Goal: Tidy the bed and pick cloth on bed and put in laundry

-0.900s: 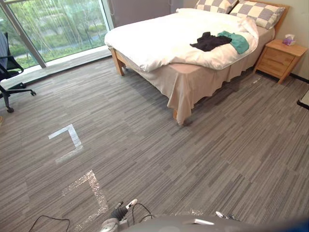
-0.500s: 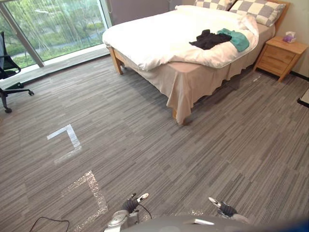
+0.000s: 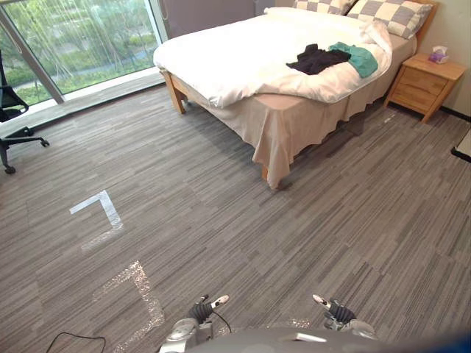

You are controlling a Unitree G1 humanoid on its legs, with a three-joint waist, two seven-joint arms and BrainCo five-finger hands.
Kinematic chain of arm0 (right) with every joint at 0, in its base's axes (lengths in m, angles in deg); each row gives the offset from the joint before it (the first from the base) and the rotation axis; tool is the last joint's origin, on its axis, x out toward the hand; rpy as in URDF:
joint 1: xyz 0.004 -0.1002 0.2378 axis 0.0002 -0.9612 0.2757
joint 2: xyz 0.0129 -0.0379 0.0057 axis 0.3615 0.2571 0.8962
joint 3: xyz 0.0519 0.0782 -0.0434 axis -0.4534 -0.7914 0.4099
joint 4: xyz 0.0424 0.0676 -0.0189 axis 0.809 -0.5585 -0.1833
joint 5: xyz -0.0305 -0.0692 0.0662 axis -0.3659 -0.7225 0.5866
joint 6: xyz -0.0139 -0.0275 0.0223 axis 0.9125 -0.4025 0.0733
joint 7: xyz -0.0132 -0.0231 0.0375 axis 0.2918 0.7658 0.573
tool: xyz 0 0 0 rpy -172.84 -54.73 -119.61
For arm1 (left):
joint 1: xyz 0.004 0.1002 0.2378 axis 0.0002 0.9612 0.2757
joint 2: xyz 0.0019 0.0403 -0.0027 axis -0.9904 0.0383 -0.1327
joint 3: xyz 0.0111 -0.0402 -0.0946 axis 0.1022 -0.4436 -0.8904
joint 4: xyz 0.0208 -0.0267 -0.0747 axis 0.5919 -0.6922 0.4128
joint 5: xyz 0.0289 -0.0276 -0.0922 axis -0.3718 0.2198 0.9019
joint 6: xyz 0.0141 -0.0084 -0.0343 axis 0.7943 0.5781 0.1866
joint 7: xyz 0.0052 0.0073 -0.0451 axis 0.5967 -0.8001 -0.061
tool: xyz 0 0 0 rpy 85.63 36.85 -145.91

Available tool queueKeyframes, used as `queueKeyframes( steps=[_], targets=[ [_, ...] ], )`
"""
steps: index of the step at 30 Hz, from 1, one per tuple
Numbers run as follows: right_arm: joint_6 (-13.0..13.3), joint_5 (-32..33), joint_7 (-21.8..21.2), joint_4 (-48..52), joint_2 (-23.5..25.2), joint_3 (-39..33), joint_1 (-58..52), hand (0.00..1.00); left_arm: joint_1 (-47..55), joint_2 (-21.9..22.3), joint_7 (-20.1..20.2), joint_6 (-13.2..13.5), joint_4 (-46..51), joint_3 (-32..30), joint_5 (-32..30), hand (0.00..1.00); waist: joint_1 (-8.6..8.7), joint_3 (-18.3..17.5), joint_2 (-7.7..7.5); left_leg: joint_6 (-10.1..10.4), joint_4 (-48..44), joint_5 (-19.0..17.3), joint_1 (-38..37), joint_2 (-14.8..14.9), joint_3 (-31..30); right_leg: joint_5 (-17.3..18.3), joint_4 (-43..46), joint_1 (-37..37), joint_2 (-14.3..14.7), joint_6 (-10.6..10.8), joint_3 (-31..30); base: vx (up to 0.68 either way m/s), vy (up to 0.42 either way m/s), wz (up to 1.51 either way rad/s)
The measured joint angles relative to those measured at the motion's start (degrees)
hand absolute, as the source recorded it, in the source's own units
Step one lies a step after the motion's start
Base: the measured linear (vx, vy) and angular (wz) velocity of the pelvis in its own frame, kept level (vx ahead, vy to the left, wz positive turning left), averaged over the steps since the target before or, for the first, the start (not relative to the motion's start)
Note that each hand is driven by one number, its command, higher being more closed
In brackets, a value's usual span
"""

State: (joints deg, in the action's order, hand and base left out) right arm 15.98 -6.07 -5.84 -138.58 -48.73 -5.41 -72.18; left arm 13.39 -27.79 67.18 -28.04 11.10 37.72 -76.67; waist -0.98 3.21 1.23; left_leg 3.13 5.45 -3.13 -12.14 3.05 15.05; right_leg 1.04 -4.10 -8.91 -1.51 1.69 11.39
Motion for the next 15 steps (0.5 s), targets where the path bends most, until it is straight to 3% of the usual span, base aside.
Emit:
queueKeyframes(
  steps=[4, 6, 8, 10, 15],
  targets=[
    [0.0, 1.2, 1.3, 0.0, 0.1, -0.1, 0.0, 0.0, -0.3, -0.2, 0.0, -0.2, 0.0, 0.7, 0.0, 0.0, 0.02, 1.0, -0.4, -0.1, 0.0, 0.0, -1.0, 0.0, -0.1, 0.5, 0.8, -0.8, -0.1, -0.6, 0.0, -0.03, -0.012, 0.0],
    [0.0, 2.4, 1.9, 0.0, 0.1, -0.8, 0.0, 0.0, -0.8, -0.7, 0.0, -0.9, -0.1, 2.5, -0.7, 0.0, 0.18, 1.5, -0.4, -0.3, -0.2, -0.1, -1.1, 0.0, 0.0, 2.6, 5.2, 1.3, -0.5, -0.7, 0.0, -0.07, -0.016, -0.01],
    [0.1, 3.5, 3.0, 0.0, 0.4, -2.7, 0.7, 0.0, -2.0, -1.6, 0.0, -1.0, -0.7, 4.3, -1.2, 0.0, 0.42, 2.9, -0.9, -1.3, -1.4, -0.8, -1.2, -0.4, 0.6, 6.8, 15.0, 5.8, -2.1, -0.1, -0.2, -0.07, 0.007, -0.12],
    [0.0, 4.4, 4.2, -0.3, 0.5, -3.3, 1.2, 0.0, -2.8, -2.0, -0.1, -1.0, -1.1, 4.7, -1.1, 0.0, 0.44, 4.0, -0.99, -1.3, -1.8, -1.0, -1.9, -0.5, 2.2, 7.6, 16.7, 6.6, -2.6, 0.0, 0.4, -0.08, 0.013, -0.4],
    [-0.5, 5.7, 4.9, -0.6, 1.2, -6.4, 1.9, 0.0, -4.3, -2.9, -0.5, -2.0, -1.8, 6.2, -1.3, 0.0, 1.56, 6.3, -0.76, -1.1, -2.2, -1.2, -1.8, 1.0, 5.5, 5.8, 13.3, 6.7, -1.1, 0.3, 0.1, -0.04, -0.029, -0.37]
  ],
)
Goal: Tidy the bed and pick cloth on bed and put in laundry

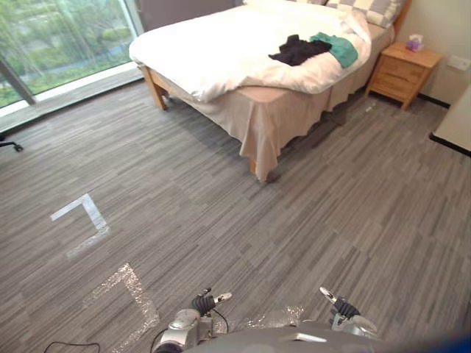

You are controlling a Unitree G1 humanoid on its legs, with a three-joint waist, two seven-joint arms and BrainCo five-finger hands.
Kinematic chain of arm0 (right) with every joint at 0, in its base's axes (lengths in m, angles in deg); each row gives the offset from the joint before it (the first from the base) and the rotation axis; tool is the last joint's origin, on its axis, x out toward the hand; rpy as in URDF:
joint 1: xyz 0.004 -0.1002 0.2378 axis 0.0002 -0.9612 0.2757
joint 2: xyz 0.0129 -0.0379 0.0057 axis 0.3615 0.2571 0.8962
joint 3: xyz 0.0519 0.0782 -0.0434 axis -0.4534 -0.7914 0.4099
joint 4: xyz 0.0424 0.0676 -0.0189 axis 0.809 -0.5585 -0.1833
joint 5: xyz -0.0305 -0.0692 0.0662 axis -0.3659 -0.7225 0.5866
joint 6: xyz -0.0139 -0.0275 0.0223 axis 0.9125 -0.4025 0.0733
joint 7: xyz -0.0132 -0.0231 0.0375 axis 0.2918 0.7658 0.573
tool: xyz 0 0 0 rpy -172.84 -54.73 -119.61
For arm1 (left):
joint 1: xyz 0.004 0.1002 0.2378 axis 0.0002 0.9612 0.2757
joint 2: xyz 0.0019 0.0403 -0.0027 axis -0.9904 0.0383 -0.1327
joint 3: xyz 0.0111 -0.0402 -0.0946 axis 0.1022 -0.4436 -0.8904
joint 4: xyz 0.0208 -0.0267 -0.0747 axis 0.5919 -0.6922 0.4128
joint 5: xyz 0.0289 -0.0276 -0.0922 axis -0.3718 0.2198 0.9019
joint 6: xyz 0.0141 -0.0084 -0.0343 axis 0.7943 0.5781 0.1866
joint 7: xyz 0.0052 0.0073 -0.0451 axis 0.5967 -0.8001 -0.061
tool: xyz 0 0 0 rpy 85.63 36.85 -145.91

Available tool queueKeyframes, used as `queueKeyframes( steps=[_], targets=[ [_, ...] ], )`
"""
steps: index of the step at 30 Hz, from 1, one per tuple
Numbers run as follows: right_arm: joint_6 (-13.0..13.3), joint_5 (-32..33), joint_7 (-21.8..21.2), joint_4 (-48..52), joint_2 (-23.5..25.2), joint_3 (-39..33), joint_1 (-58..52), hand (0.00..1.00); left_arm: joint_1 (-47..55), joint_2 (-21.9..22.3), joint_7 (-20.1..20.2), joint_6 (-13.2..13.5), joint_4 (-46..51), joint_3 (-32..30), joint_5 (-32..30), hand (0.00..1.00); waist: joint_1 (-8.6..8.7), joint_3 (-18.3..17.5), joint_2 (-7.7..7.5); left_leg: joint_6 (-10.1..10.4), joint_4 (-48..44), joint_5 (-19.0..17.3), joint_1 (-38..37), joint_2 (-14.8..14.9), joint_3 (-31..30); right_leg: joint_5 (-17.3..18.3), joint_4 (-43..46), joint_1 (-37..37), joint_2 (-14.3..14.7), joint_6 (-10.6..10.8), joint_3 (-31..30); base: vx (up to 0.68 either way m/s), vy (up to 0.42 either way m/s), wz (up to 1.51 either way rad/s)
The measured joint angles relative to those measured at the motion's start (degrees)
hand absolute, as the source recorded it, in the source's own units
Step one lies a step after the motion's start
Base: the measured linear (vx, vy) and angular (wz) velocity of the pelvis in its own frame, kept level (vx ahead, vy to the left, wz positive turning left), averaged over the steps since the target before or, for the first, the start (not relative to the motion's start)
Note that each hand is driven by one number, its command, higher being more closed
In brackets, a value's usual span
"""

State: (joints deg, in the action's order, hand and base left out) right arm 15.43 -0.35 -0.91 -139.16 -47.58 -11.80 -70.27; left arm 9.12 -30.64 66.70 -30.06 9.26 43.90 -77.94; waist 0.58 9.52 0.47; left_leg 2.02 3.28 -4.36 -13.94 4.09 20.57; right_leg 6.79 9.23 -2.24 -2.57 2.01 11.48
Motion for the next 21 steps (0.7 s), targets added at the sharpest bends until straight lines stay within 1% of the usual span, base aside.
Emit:
queueKeyframes(
  steps=[1, 2, 3, 4, 6, 7, 8, 9, 10, 11, 12, 13, 14, 15, 16, 17, 18, 19, 20, 21],
  targets=[
    [-0.1, 0.0, 0.0, 0.1, 0.2, -0.7, 0.2, 0.0, -0.6, -0.2, -0.5, 0.0, -0.5, -0.3, -0.3, 0.0, -0.03, 0.8, -0.05, 0.0, -0.4, -0.5, 0.0, 0.7, 1.1, 0.6, 2.3, 1.5, 0.1, 1.0, 0.5, -0.04, -0.081, -0.54],
    [-0.3, -0.1, -0.1, 0.1, 0.2, -1.0, 0.3, 0.0, -0.8, -0.1, -0.8, 0.0, -0.5, -0.8, -0.4, 0.0, -0.11, 1.2, 0.35, -0.1, -0.5, -0.9, 0.0, 1.2, 1.7, 1.4, 4.9, 2.9, -0.1, 2.0, 1.5, -0.04, -0.123, -0.68],
    [-0.6, -0.1, -0.2, 0.7, 0.5, -2.6, 0.5, 0.0, -1.7, 0.1, -0.9, 0.0, -0.7, -2.6, -0.7, 0.0, -0.24, 1.6, 0.12, 1.3, -1.2, -2.5, -0.6, 2.7, 3.4, 3.2, 10.4, 6.2, -1.4, 0.6, 5.6, 0.0, -0.092, -0.6],
    [-0.6, -0.1, -0.2, 1.1, 0.5, -2.7, 0.5, 0.0, -1.6, 0.0, -0.9, 0.1, -1.0, -2.8, -0.7, 0.0, -0.2, 1.6, 0.02, 2.0, -1.8, -3.1, -1.1, 3.5, 4.1, 3.4, 11.6, 6.9, -2.1, 0.1, 6.4, 0.03, -0.08, -0.61],
    [-0.5, -0.3, -0.3, 1.4, 0.6, -2.6, -0.4, 0.0, -1.6, -0.4, -0.9, 0.1, -1.5, -2.7, -0.9, 0.0, -0.09, 1.5, -0.63, 4.2, -3.8, -4.9, -2.4, 5.6, 5.7, 3.2, 12.0, 8.0, -4.4, -0.3, 7.1, 0.14, -0.107, -0.39],
    [-0.5, -0.3, -0.5, 1.4, 0.6, -2.7, -0.5, 0.0, -1.7, -0.7, -0.9, 0.1, -1.5, -2.8, -0.9, 0.0, -0.05, 1.2, -1.26, 5.8, -5.1, -6.2, -3.2, 6.7, 5.9, 1.5, 11.0, 8.2, -5.8, -0.1, 7.6, 0.28, -0.241, -0.24],
    [-0.6, -0.5, -1.0, 1.3, 0.4, -2.7, -0.5, 0.0, -1.6, -0.6, -0.9, 0.0, -1.7, -3.1, -1.0, 0.0, 0.39, 0.6, -0.38, 6.4, -6.5, -6.9, -3.1, 9.4, 5.8, 2.9, 11.9, 8.0, -4.0, -1.8, 9.0, 0.3, -0.26, -0.08],
    [-0.6, -0.9, -1.3, 1.1, 0.3, -2.7, -0.5, 0.0, -1.2, -0.6, -0.9, 0.0, -1.8, -3.1, -1.0, 0.0, 0.66, -0.1, -0.31, 6.4, -6.9, -6.8, -3.1, 10.4, 5.6, 4.0, 11.8, 8.0, -3.0, -2.2, 9.6, 0.35, -0.243, 0.03],
    [-0.6, -1.7, -1.3, 0.4, 0.0, -2.8, -0.3, 0.0, -0.9, -0.2, -0.9, 0.1, -1.7, -3.1, -1.0, 0.0, 0.46, -0.2, 0.32, 6.2, -9.0, -6.3, -2.7, 11.7, 5.3, 5.3, 11.9, 7.9, -1.7, -3.3, 9.8, 0.37, -0.271, -0.13],
    [-0.5, -4.9, -1.6, -0.5, -0.3, -3.0, 0.1, 0.0, -1.5, 0.0, -0.8, 0.1, -1.4, -3.3, -0.9, 0.0, 0.35, -0.5, 0.69, 5.6, -17.0, -5.8, 0.6, 14.5, 3.2, 5.9, 11.0, 6.6, -0.1, -4.9, 9.7, 0.5, -0.333, -0.24],
    [-0.5, -6.4, -2.1, -0.7, -0.8, -2.8, 0.6, 0.0, -1.6, 0.2, -0.8, 0.1, -1.5, -3.4, -0.9, 0.0, 0.32, -0.5, 1.18, 4.8, -23.2, -5.3, 3.0, 16.2, 1.2, 5.8, 9.1, 5.0, 1.0, -5.7, 9.8, 0.43, -0.307, -0.27],
    [-0.5, -7.6, -2.6, -0.9, -1.0, -2.6, 0.9, 0.0, -1.6, 0.4, -0.8, 0.1, -1.5, -3.8, -0.9, 0.0, 0.37, -0.5, 1.64, 4.0, -27.7, -4.8, 4.8, 17.3, -0.4, 5.6, 7.4, 3.6, 1.8, -6.2, 9.7, 0.36, -0.227, -0.17],
    [-0.5, -9.0, -3.3, -1.5, -1.4, -2.2, 1.3, 0.0, -1.4, 0.8, -0.8, 0.3, -1.4, -4.0, -0.9, 0.0, 0.32, -0.5, 2.25, 3.8, -34.9, -4.5, 7.6, 18.4, -2.6, 5.4, 4.7, 1.0, 2.9, -6.5, 9.5, 0.43, -0.221, -0.25],
    [-0.4, -10.6, -4.2, -2.6, -2.0, -0.6, 1.9, 0.0, -1.5, 1.2, -0.8, 1.7, -1.2, -3.9, -0.6, 0.0, -0.13, -0.2, 2.36, 4.8, -44.9, -6.4, 10.6, 17.8, -5.5, 5.3, 0.7, -3.7, 4.1, -6.9, 7.8, 0.43, -0.197, -0.31],
    [-0.4, -11.1, -4.5, -3.0, -2.2, 0.1, 2.3, 0.0, -1.5, 1.3, -0.8, 2.3, -0.8, -3.9, -0.2, 0.0, -0.43, -0.2, 2.4, 4.7, -48.1, -7.7, 11.9, 16.6, -6.6, 5.5, -0.7, -5.4, 4.2, -7.1, 6.7, 0.52, -0.194, -0.47],
    [-0.5, -11.7, -5.0, -4.2, -2.3, 1.1, 3.1, 0.0, -1.3, 1.5, -0.8, 3.4, 0.4, -3.9, 0.4, 0.0, -0.95, -0.1, 2.71, 3.9, -53.2, -10.3, 15.0, 13.5, -8.3, 5.6, -2.9, -8.2, 4.2, -7.4, 4.9, 0.34, -0.082, -0.48],
    [-0.6, -11.9, -5.3, -4.9, -2.6, 1.8, 3.7, 0.0, -1.0, 1.7, -0.8, 4.0, 1.0, -3.9, 0.7, 0.0, -1.35, 0.0, 2.87, 3.1, -55.0, -11.5, 17.0, 12.0, -8.7, 5.7, -3.7, -9.3, 4.1, -7.5, 3.8, 0.41, -0.047, -0.83],
    [-0.6, -11.9, -5.3, -6.1, -2.6, 2.4, 4.9, 0.0, -0.9, 1.6, -0.7, 5.1, 1.3, -3.9, 2.0, 0.0, -2.18, 0.0, 3.06, 2.1, -56.0, -13.2, 20.7, 9.3, -8.1, 5.7, -4.7, -10.7, 3.6, -7.5, 2.2, 0.39, 0.033, -1.02],
    [-0.8, -11.9, -5.3, -6.3, -2.1, 2.4, 5.6, 0.0, -1.0, 1.4, -0.6, 5.9, 1.3, -4.1, 3.2, 0.0, -3.2, 0.1, 2.89, 0.9, -53.2, -13.9, 24.0, 6.9, -6.6, 5.8, -4.7, -11.5, 2.7, -7.5, 0.3, 0.47, 0.088, -1.03],
    [-0.9, -11.9, -5.3, -6.2, -1.9, 2.2, 5.8, 0.0, -1.2, 1.4, -0.5, 6.4, 1.4, -4.3, 3.8, 0.0, -3.41, 0.3, 2.61, 0.5, -50.4, -14.0, 25.2, 5.5, -5.9, 5.9, -4.7, -12.2, 2.0, -7.3, -0.2, 0.5, 0.125, -0.92]
  ],
)
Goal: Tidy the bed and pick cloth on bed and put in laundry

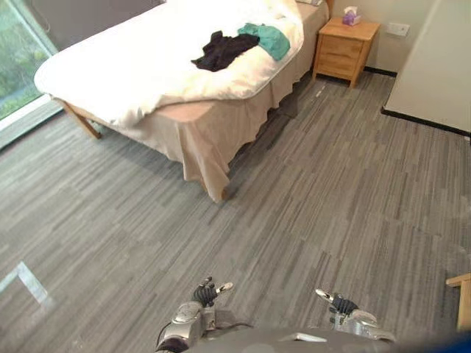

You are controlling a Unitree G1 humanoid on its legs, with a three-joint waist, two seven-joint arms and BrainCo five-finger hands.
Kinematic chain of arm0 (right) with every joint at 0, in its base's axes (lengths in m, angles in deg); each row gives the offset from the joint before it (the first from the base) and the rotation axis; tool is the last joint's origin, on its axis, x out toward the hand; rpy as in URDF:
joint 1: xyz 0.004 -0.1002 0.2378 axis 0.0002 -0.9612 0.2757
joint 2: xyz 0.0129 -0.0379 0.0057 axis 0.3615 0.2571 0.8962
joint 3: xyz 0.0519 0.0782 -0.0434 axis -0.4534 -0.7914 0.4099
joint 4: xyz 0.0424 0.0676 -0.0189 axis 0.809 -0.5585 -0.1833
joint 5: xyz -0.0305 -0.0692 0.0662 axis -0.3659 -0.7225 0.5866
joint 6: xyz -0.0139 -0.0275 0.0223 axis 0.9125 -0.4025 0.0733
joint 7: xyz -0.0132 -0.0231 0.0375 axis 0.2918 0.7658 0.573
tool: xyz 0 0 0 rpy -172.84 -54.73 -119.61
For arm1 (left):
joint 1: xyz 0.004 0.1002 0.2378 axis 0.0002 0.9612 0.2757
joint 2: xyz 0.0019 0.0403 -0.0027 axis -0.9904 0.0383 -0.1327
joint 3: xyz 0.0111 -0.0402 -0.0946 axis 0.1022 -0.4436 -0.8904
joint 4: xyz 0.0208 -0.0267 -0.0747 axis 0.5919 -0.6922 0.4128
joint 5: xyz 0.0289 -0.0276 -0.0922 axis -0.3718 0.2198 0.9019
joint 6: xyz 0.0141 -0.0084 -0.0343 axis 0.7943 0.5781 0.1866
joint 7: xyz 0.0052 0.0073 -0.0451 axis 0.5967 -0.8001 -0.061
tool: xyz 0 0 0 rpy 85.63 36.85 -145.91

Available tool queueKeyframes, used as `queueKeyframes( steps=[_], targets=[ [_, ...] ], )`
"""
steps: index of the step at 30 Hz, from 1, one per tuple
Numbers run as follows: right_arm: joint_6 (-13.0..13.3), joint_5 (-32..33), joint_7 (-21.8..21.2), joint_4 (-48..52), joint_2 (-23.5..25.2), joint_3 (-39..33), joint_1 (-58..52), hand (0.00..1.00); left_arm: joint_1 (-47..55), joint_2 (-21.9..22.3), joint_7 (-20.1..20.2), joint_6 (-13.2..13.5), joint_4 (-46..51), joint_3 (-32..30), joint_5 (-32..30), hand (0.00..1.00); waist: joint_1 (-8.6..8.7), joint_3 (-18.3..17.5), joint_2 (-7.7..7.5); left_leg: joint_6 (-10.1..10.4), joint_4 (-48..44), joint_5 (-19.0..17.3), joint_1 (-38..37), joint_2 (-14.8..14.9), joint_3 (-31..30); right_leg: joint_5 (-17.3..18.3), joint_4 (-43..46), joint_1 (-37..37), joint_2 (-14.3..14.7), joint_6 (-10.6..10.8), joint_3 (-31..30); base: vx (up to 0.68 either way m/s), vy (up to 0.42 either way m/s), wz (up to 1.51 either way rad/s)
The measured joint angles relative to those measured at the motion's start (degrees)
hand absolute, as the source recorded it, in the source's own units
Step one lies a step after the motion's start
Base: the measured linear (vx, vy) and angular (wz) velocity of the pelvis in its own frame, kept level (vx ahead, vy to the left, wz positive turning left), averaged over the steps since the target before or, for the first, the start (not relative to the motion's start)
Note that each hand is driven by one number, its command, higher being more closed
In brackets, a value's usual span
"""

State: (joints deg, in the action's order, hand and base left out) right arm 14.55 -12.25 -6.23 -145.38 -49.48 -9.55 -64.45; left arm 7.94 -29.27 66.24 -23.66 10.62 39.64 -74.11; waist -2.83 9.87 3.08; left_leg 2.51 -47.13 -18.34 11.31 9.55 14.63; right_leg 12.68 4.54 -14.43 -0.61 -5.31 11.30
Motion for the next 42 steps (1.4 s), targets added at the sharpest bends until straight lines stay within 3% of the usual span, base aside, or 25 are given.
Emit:
queueKeyframes(
  steps=[1, 2, 3, 4, 5, 8, 11, 13, 15, 16, 17, 18, 20, 22, 24, 26, 27, 28, 29, 31, 35, 37, 39, 41, 42],
  targets=[
    [-0.3, 0.0, -0.2, 0.1, 0.2, -0.2, 0.2, 0.0, 0.0, -0.3, 0.1, 1.0, 0.0, 0.0, 0.7, 0.0, -0.09, 0.4, -0.6, -0.6, 8.2, 0.9, 1.9, -3.1, 1.1, 0.9, 0.6, -1.3, -1.7, 1.5, -0.7, 0.53, 0.148, -0.74],
    [-0.4, -0.1, -0.4, 0.6, 0.1, -0.2, -0.2, 0.0, 0.6, 0.0, 0.1, 2.1, -0.1, 0.1, 0.7, 0.0, 0.02, 0.3, 0.11, -1.7, 19.7, 7.1, 2.6, -5.4, 1.5, 2.3, 1.6, -2.4, -2.2, 3.9, -1.3, 0.47, 0.143, -0.65],
    [-0.4, -0.1, -0.5, 1.1, -0.1, -0.3, -0.7, 0.0, 1.0, 0.5, 0.2, 2.6, -0.1, 0.3, 0.8, 0.0, 0.06, -0.1, 1.16, -2.4, 26.0, 13.0, 2.7, -5.6, 1.1, 3.3, 2.3, -2.5, -1.4, 5.5, -1.2, 0.47, 0.166, -0.34],
    [-0.2, -0.7, -0.4, 1.8, 0.2, -0.7, -1.0, 0.0, 0.6, -0.1, 0.3, 3.2, -0.2, 0.9, 1.0, 0.0, 0.21, 0.2, 0.09, -8.4, 27.2, 17.5, 1.9, -6.9, 1.9, 5.3, 3.1, -4.1, -3.3, 6.8, -1.3, 0.43, 0.139, -0.01],
    [-0.1, -0.9, -0.8, 2.0, 0.8, -1.0, -1.4, 0.0, 0.4, -0.4, 0.2, 3.8, -0.2, 0.4, 1.7, 0.0, 0.42, -0.1, -1.06, -9.1, 30.6, 17.6, 0.5, -8.7, 2.0, 4.5, 3.3, -3.2, -4.4, 6.9, -1.4, 0.4, 0.128, 0.11],
    [0.4, -2.3, -0.7, 2.4, 2.6, -0.8, -1.6, 0.0, -0.4, 0.0, 0.1, 4.6, -0.2, 0.5, 2.6, 0.0, -0.26, 0.0, -2.46, -9.6, 33.5, 17.9, -1.1, -10.9, 1.9, 0.7, 0.7, -4.5, -5.2, 7.6, -1.7, 0.32, 0.092, 0.15],
    [0.4, -3.0, 0.1, 3.4, 4.0, 1.3, -1.9, 0.0, 0.0, 0.0, 0.0, 4.7, -0.1, 1.1, 1.9, 0.0, -1.09, -0.5, -2.45, -9.4, 35.9, 17.8, -5.2, -11.4, 2.0, -3.8, 1.4, -6.1, -5.6, 8.3, -3.2, 0.21, 0.045, -0.02],
    [0.4, -3.1, 1.1, 3.4, 4.6, 1.3, -2.0, 0.0, 0.8, -0.1, -0.3, 4.3, -0.1, 2.3, 0.6, 0.0, -1.17, -1.7, -2.4, -8.6, 40.1, 17.0, -8.8, -11.7, 1.5, -4.1, 9.9, -3.1, -5.8, 8.6, -4.4, 0.21, 0.029, -0.02],
    [0.4, -3.8, 2.5, 3.4, 4.5, 0.0, -1.9, 0.0, 1.3, -0.4, -0.3, 3.9, -0.2, 3.5, -0.1, 0.0, -0.94, -2.1, -2.16, -8.0, 43.5, 15.9, -12.4, -12.0, 1.5, -5.3, 25.3, 3.8, -7.2, 9.9, -4.2, 0.2, 0.037, -0.19],
    [0.6, -4.0, 3.5, 3.5, 4.5, -1.1, -1.3, 0.0, 1.2, -1.1, -0.3, 3.7, -0.6, 4.5, -0.1, 0.0, -0.81, -1.7, -2.21, -8.7, 45.1, 15.2, -15.7, -12.4, 1.7, -7.6, 37.0, 8.1, -9.0, 9.5, -3.9, 0.24, 0.027, -0.12],
    [0.7, -4.1, 4.2, 3.5, 4.6, -1.8, -1.0, 0.0, 1.2, -1.7, -0.3, 3.3, -1.2, 4.6, 0.0, 0.0, -0.01, -1.3, -3.35, -9.1, 44.8, 14.1, -18.1, -12.9, 1.5, -4.4, 44.4, 10.6, -11.5, 8.1, -1.5, 0.25, 0.013, -0.03],
    [0.9, -4.1, 4.2, 3.5, 4.4, -1.9, -1.0, 0.0, 1.3, -2.0, -0.3, 3.2, -1.5, 4.8, 0.3, 0.0, 0.17, -1.2, -3.35, -9.2, 44.9, 13.8, -19.2, -12.8, 1.3, -2.7, 45.8, 11.6, -12.4, 8.0, 0.1, 0.29, -0.027, 0.19],
    [1.1, -4.2, 4.2, 3.6, 3.4, -2.3, -0.9, 0.0, 0.5, -2.1, -0.3, 2.3, -2.9, 6.0, 1.9, 0.0, 0.92, -1.1, -2.28, -8.2, 45.1, 13.0, -22.1, -9.9, 0.0, 2.5, 42.3, 15.5, -12.6, 8.3, 4.9, 0.26, -0.057, 0.25],
    [1.7, -4.0, 4.0, 4.2, 3.4, -2.3, -0.7, 0.0, -0.1, -2.1, -0.3, 1.7, -2.9, 6.7, 3.1, 0.0, 1.43, -0.8, -1.62, -7.1, 44.9, 12.4, -22.8, -6.8, -1.8, 3.2, 32.5, 17.9, -10.9, 9.0, 6.8, 0.21, -0.151, 0.45],
    [2.1, -3.8, 3.7, 4.5, 3.5, -2.3, -0.7, 0.0, -0.8, -2.0, -0.3, 1.0, -2.9, 6.6, 3.3, 0.0, 1.93, -0.5, -2.27, -5.5, 44.9, 11.6, -23.1, -5.3, -4.3, 0.5, 18.5, 18.3, -9.9, 10.2, 6.7, 0.18, -0.219, 0.63],
    [2.8, -4.0, 2.9, 4.7, 3.6, -2.0, -0.8, 0.0, -1.1, -1.4, -0.4, 0.5, -2.8, 4.2, 3.3, 0.0, 1.95, -0.1, -3.32, -2.9, 44.1, 9.5, -23.1, -5.2, -7.4, -7.6, 3.5, 18.7, -10.1, 10.6, 3.1, 0.19, -0.288, 0.64],
    [2.9, -4.2, 2.8, 4.9, 3.6, -1.4, -0.9, 0.0, -1.1, -1.0, -0.5, 0.3, -2.8, 2.9, 3.3, 0.0, 1.95, -0.1, -3.56, -2.2, 43.8, 8.6, -23.0, -5.2, -8.3, -10.5, 2.3, 19.0, -10.4, 11.0, 1.8, 0.23, -0.349, 0.68],
    [3.3, -4.7, 2.6, 5.2, 3.5, 0.5, -1.4, 0.0, -1.1, -0.2, -1.1, -0.2, -2.8, 0.5, 3.3, 0.0, 2.03, -0.5, -3.95, -1.0, 43.6, 7.9, -23.4, -4.9, -9.6, -14.8, 2.7, 18.3, -9.8, 10.0, 1.2, 0.23, -0.353, 0.63],
    [3.6, -5.3, 2.3, 5.3, 2.3, 1.9, -1.7, 0.0, -0.9, 1.2, -1.1, -0.3, -2.4, -0.8, 3.3, 0.0, 1.9, -0.5, -2.08, 0.0, 43.8, 8.4, -23.5, -3.1, -9.5, -12.4, 5.6, 18.5, -8.6, 9.3, 2.6, 0.24, -0.342, 0.6],
    [4.5, -6.3, 2.1, 5.8, 1.5, 3.9, -1.3, 0.0, -0.2, 3.3, -1.0, -0.2, -1.1, -2.9, 3.2, 0.0, 2.04, -0.7, -0.61, 1.5, 44.4, 9.0, -23.7, -1.4, -10.6, -8.3, 11.6, 20.0, -8.4, 7.8, 4.6, 0.25, -0.311, 0.53],
    [5.8, -6.4, 1.8, 5.1, 2.8, 6.2, -1.2, 0.0, 0.8, 4.6, -1.1, -0.1, -0.2, -7.8, 3.1, 0.0, 1.75, -1.5, -0.94, 3.8, 45.9, 11.0, -25.4, 1.6, -10.7, -2.3, 16.0, 18.6, -7.4, 6.4, 8.6, 0.22, -0.238, 0.5],
    [6.0, -7.0, 1.7, 4.3, 4.0, 6.5, -0.6, 0.0, 1.2, 4.4, -1.5, 0.7, -0.1, -9.9, 3.1, 0.0, 1.35, -1.9, -2.19, 3.7, 40.3, 11.4, -23.1, 2.1, -11.3, -0.7, 13.9, 15.9, -6.6, 6.3, 10.2, 0.21, -0.226, 0.4],
    [5.6, -7.4, 1.4, 4.2, 5.0, 7.5, -1.0, 0.0, 2.1, 3.6, -2.2, 1.6, 1.7, -11.7, 3.1, 0.0, 0.85, -2.0, -3.23, 3.9, 22.0, 11.2, -14.4, 2.8, -13.9, -0.9, 9.4, 11.7, -5.9, 6.3, 11.4, 0.18, -0.173, 0.32],
    [4.6, -7.4, 0.8, 4.4, 4.2, 9.1, -1.5, 0.0, 2.6, 3.9, -2.8, 2.9, 3.5, -11.8, 3.1, 0.0, 0.07, -1.4, -2.03, 4.3, 3.1, 15.3, -6.0, 5.5, -14.3, -1.0, 6.7, 7.1, -4.4, 4.9, 13.3, 0.24, -0.148, 0.22],
    [4.3, -7.4, 0.7, 4.4, 3.8, 9.1, -1.6, 0.0, 2.9, 4.0, -2.9, 3.4, 3.8, -11.8, 3.1, 0.0, -0.12, -1.3, -1.52, 4.1, -1.4, 15.1, -4.2, 6.1, -14.1, -0.8, 6.1, 5.6, -4.3, 4.7, 13.9, 0.27, -0.055, 0.31]
  ],
)
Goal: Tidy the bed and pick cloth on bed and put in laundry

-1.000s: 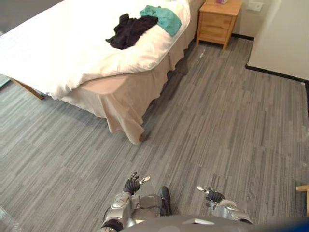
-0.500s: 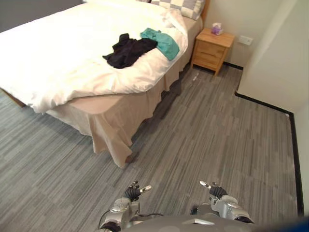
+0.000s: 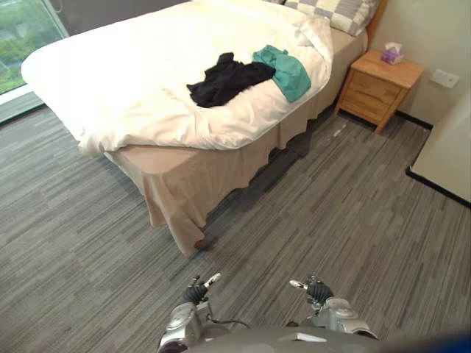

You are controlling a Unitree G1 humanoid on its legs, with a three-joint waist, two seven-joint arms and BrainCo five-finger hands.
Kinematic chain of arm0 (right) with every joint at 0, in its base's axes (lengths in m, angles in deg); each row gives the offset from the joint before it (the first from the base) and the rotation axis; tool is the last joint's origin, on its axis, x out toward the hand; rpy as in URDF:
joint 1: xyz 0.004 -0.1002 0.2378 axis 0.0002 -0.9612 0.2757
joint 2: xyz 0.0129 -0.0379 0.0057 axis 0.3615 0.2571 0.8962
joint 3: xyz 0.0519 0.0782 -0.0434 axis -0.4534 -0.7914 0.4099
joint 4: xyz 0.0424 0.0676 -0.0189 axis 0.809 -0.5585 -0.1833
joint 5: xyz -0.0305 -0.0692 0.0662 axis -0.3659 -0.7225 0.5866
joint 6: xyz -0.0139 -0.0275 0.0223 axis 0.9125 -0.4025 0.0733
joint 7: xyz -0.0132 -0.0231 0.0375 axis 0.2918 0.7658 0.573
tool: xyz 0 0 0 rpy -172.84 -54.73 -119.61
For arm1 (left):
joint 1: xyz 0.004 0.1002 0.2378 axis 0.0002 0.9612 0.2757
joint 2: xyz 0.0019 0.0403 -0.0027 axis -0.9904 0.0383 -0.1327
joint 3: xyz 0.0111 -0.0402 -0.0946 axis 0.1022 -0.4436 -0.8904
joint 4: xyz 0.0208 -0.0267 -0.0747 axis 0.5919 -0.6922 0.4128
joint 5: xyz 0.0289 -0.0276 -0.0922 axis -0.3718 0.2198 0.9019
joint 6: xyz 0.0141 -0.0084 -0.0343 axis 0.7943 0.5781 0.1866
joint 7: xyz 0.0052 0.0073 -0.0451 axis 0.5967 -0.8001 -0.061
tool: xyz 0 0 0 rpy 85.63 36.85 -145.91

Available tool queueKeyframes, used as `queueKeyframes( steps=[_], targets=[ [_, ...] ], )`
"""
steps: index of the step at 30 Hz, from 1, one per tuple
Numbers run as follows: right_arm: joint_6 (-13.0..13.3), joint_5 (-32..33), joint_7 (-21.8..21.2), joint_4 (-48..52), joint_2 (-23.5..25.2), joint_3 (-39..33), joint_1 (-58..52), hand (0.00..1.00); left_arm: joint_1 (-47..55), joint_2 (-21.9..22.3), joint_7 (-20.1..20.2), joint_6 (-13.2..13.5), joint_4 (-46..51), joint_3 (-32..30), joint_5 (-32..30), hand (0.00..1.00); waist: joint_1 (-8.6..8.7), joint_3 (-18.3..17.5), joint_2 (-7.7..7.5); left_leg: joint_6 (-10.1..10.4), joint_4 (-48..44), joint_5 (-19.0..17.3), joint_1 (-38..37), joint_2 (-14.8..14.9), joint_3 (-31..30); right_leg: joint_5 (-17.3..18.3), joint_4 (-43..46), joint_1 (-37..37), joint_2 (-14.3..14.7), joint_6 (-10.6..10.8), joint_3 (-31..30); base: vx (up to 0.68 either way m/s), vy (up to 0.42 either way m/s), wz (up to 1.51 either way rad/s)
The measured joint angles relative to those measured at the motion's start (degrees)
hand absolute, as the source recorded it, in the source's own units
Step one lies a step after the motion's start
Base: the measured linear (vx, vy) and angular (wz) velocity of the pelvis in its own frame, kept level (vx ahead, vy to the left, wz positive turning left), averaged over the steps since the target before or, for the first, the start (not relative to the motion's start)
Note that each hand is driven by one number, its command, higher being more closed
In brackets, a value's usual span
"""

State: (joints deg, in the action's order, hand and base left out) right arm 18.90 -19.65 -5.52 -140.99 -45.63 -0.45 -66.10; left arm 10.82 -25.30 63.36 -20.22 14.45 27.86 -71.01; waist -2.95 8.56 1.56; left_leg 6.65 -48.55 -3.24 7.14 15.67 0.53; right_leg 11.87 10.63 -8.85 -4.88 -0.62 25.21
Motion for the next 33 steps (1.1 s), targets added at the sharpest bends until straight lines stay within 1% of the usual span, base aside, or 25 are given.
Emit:
queueKeyframes(
  steps=[1, 3, 4, 5, 6, 7, 8, 10, 12, 14, 17, 19, 20, 21, 22, 23, 24, 25, 27, 28, 29, 30, 31, 32, 33],
  targets=[
    [-0.8, 0.0, -0.1, 0.0, -0.4, -0.1, 0.0, 0.0, 0.3, 0.0, 0.0, 0.7, 0.3, 0.3, 0.0, 0.0, -0.03, 0.2, 0.53, -0.2, -5.6, -1.6, 3.0, 0.1, 1.1, 0.1, -1.8, -2.9, 0.0, 0.1, 0.8, 0.21, -0.013, 0.28],
    [-1.8, 0.1, -0.5, -0.3, -0.3, -1.0, 0.1, 0.0, 0.4, -0.1, 0.1, 1.3, 0.3, 0.6, 0.0, 0.0, -0.39, 0.3, 0.68, -0.5, -7.1, -5.7, 6.5, -1.3, 5.1, -0.4, -4.0, -5.9, -0.7, 0.8, 1.4, 0.25, 0.063, 0.14],
    [-2.1, 0.2, -0.8, -0.7, -0.3, -2.1, 0.1, 0.0, 0.1, -0.3, 0.1, 1.3, 0.2, 1.4, 0.0, 0.0, -0.8, 0.4, 0.61, -1.1, -2.2, -7.5, 7.7, -3.5, 8.4, -0.5, -4.3, -7.1, -1.9, 1.2, 1.6, 0.35, 0.173, 0.06],
    [-2.4, 0.5, -1.2, -0.7, -0.8, -3.0, 0.1, 0.0, 0.0, -0.8, 0.2, 1.3, 0.1, 3.0, 0.0, 0.0, -0.8, 0.5, 0.84, -2.4, 9.5, -6.1, 7.5, -6.1, 12.0, -0.1, -3.8, -7.7, -3.0, 2.7, 1.6, 0.33, 0.181, 0.12],
    [-2.7, 0.7, -1.4, -0.5, -1.4, -3.4, 0.1, 0.0, 0.4, -0.6, 0.3, 1.3, 0.0, 3.9, 0.0, 0.0, -0.79, 0.4, 1.73, -4.1, 17.0, -2.5, 6.7, -7.1, 14.0, 0.4, -3.3, -7.8, -2.7, 3.6, 1.4, 0.31, 0.189, 0.38],
    [-3.1, 0.7, -1.7, -0.5, -1.6, -4.7, 0.5, 0.0, -0.3, -0.5, 0.4, 1.1, -0.7, 5.0, -0.1, 0.0, -0.73, 0.7, 1.59, -9.1, 22.6, -5.0, 3.5, -8.3, 17.8, 1.7, -2.8, -7.9, -3.4, 5.3, 0.8, 0.27, 0.174, 0.58],
    [-3.1, 0.7, -2.2, -0.5, -1.0, -5.0, 1.1, 0.0, -1.5, -1.0, 0.4, 1.1, -0.7, 5.0, -0.1, 0.0, -0.36, 1.6, -0.42, -10.0, 28.6, -4.1, 2.0, -11.2, 17.8, 1.7, -4.0, -7.4, -4.2, 4.9, -0.8, 0.24, 0.156, 0.61],
    [-2.7, 0.4, -2.9, -0.1, 0.0, -5.2, 1.4, 0.0, -1.8, -2.1, 0.4, 1.0, -0.7, 5.0, 0.0, 0.0, -0.83, 1.9, -2.71, -10.4, 37.0, 0.2, -0.9, -14.9, 17.8, 0.1, -6.6, -7.2, -4.3, 4.4, -2.5, 0.17, 0.062, 0.36],
    [-2.2, 0.0, -2.9, -0.1, 0.8, -5.0, 0.4, 0.0, -1.4, -1.7, 0.2, 0.3, -0.5, 5.1, 0.0, 0.0, -0.69, 1.9, -2.64, -10.8, 40.7, 2.0, -3.7, -16.6, 19.3, -1.8, -6.7, -9.1, -5.4, 6.7, -1.7, 0.13, 0.008, 0.28],
    [-1.8, -0.1, -2.8, 1.2, 2.0, -4.9, -0.4, 0.0, -1.2, -1.4, 0.1, -0.4, 0.0, 5.1, 0.0, 0.0, -0.81, 1.3, -2.37, -10.8, 42.8, 2.3, -5.2, -16.5, 23.5, -2.7, -6.2, -10.2, -5.6, 7.0, -0.8, 0.0, 0.024, 0.25],
    [-1.7, -1.8, -2.4, 1.3, 2.0, -4.7, -1.4, 0.0, -0.8, -1.3, 0.0, -1.8, 0.1, 6.3, 0.0, 0.0, -0.85, -0.4, -2.37, -11.1, 48.5, 2.3, -7.2, -17.4, 23.7, -2.8, -3.3, -9.4, -5.4, 7.0, -0.5, -0.03, -0.005, 0.37],
    [-1.8, -3.1, -1.5, 1.1, 0.9, -5.1, -1.3, 0.0, -1.0, -1.5, -0.2, -2.8, -0.6, 9.9, 0.0, 0.0, -0.27, -1.1, -1.38, -11.1, 51.0, 2.3, -9.2, -17.9, 22.2, -2.6, 7.7, -5.6, -6.6, 7.0, -0.8, 0.06, 0.043, 0.56],
    [-1.8, -3.6, -1.0, 1.1, -0.1, -5.7, -1.3, 0.0, -1.2, -2.2, -0.2, -3.4, -0.7, 12.0, 0.0, 0.0, 0.2, -1.1, -1.26, -10.9, 51.5, 2.5, -11.2, -18.5, 20.2, -3.0, 19.5, -1.9, -9.4, 6.9, -1.4, 0.18, 0.068, 0.81],
    [-1.8, -3.7, -0.7, 1.3, -0.2, -6.3, -0.8, 0.0, -1.8, -3.3, -0.1, -3.7, -1.6, 13.8, 0.0, 0.0, 0.46, -0.4, -2.55, -11.5, 51.4, 1.6, -12.8, -20.0, 17.6, -6.0, 31.8, 2.7, -12.9, 5.9, -3.6, 0.2, 0.067, 0.84],
    [-1.8, -3.6, -0.4, 1.1, -0.3, -6.5, -0.8, 0.0, -2.2, -3.8, -0.1, -3.8, -2.4, 14.4, 0.0, 0.0, 0.77, -0.3, -3.0, -12.2, 51.2, 0.9, -13.4, -20.5, 16.4, -7.5, 37.2, 4.8, -14.0, 5.7, -5.0, 0.25, 0.05, 0.87],
    [-1.9, -3.4, -0.2, 1.1, -0.3, -6.8, -0.9, 0.0, -2.6, -4.4, -0.1, -4.0, -3.0, 15.2, 0.1, 0.0, 1.33, 0.0, -3.77, -12.4, 50.5, 0.2, -14.3, -20.9, 14.8, -5.7, 42.5, 6.9, -15.2, 5.8, -6.2, 0.27, 0.03, 0.96],
    [-1.9, -3.4, -0.1, 1.1, -0.5, -7.0, -1.3, 0.0, -2.8, -5.3, -0.1, -4.0, -3.4, 16.1, 0.1, 0.0, 1.92, 0.0, -4.21, -12.4, 49.8, -0.7, -15.3, -20.8, 12.4, -2.4, 45.3, 8.7, -15.5, 5.9, -6.2, 0.31, 0.021, 1.06],
    [-1.4, -3.4, -0.2, 1.2, -0.9, -7.0, -1.3, 0.0, -2.8, -5.7, -0.2, -4.0, -3.9, 16.1, 0.2, 0.0, 1.98, 0.0, -4.02, -11.9, 49.3, -1.2, -16.1, -20.2, 10.9, 0.1, 44.1, 10.5, -15.0, 6.0, -6.2, 0.3, -0.002, 0.98],
    [-0.6, -3.4, -0.3, 1.2, -1.3, -6.9, -1.3, 0.0, -2.9, -5.7, -0.2, -4.2, -4.5, 16.1, 1.0, 0.0, 2.11, -0.1, -3.4, -11.3, 49.0, -1.7, -16.2, -19.3, 8.2, 2.6, 37.8, 12.3, -13.6, 6.5, -6.2, 0.22, -0.052, 0.78],
    [0.2, -3.3, -0.5, 1.2, -1.6, -6.9, -1.2, 0.0, -3.1, -5.5, -0.2, -4.4, -4.5, 16.0, 1.8, 0.0, 2.28, 0.4, -2.64, -10.8, 48.6, -2.0, -16.1, -18.3, 5.6, 3.0, 30.5, 12.6, -11.8, 6.3, -6.5, 0.23, -0.132, 1.1],
    [0.5, -3.3, -0.8, 1.2, -1.8, -6.9, -1.1, 0.0, -3.3, -5.2, -0.2, -4.7, -4.5, 15.6, 2.2, 0.0, 2.55, 0.6, -2.12, -10.2, 48.0, -2.4, -16.2, -17.4, 2.9, 2.9, 22.9, 13.0, -9.6, 6.5, -7.9, 0.25, -0.166, 1.18],
    [0.5, -3.3, -1.1, 1.2, -2.0, -6.8, -1.2, 0.0, -3.5, -4.9, -0.1, -4.8, -4.5, 15.1, 2.2, 0.0, 2.61, 0.7, -1.93, -10.0, 47.8, -2.4, -16.1, -16.9, 1.3, 2.7, 19.4, 13.1, -8.5, 6.7, -9.3, 0.26, -0.223, 1.22],
    [0.8, -3.2, -1.3, 1.2, -2.2, -6.4, -1.3, 0.0, -3.5, -4.0, -0.1, -4.8, -4.5, 13.3, 2.2, 0.0, 2.74, 0.9, -1.63, -9.4, 47.3, -2.7, -15.9, -16.0, -1.5, 1.7, 13.4, 13.3, -6.1, 6.8, -12.6, 0.27, -0.279, 1.21],
    [1.4, -3.2, -1.3, 1.1, -2.1, -5.7, -1.4, 0.0, -3.4, -3.3, -0.1, -4.8, -4.4, 12.3, 2.1, 0.0, 2.84, 0.9, -1.74, -8.3, 46.7, -3.2, -15.8, -15.6, -3.8, -0.8, 8.0, 13.2, -4.3, 6.5, -16.0, 0.26, -0.298, 1.18],
    [1.8, -3.1, -1.3, 1.1, -2.0, -4.9, -1.4, 0.0, -3.5, -3.1, 0.0, -4.8, -4.4, 11.5, 1.9, 0.0, 2.86, 0.8, -2.21, -7.6, 46.3, -3.6, -15.5, -15.7, -4.8, -2.7, 5.6, 13.1, -3.9, 6.4, -17.8, 0.24, -0.336, 1.13]
  ],
)
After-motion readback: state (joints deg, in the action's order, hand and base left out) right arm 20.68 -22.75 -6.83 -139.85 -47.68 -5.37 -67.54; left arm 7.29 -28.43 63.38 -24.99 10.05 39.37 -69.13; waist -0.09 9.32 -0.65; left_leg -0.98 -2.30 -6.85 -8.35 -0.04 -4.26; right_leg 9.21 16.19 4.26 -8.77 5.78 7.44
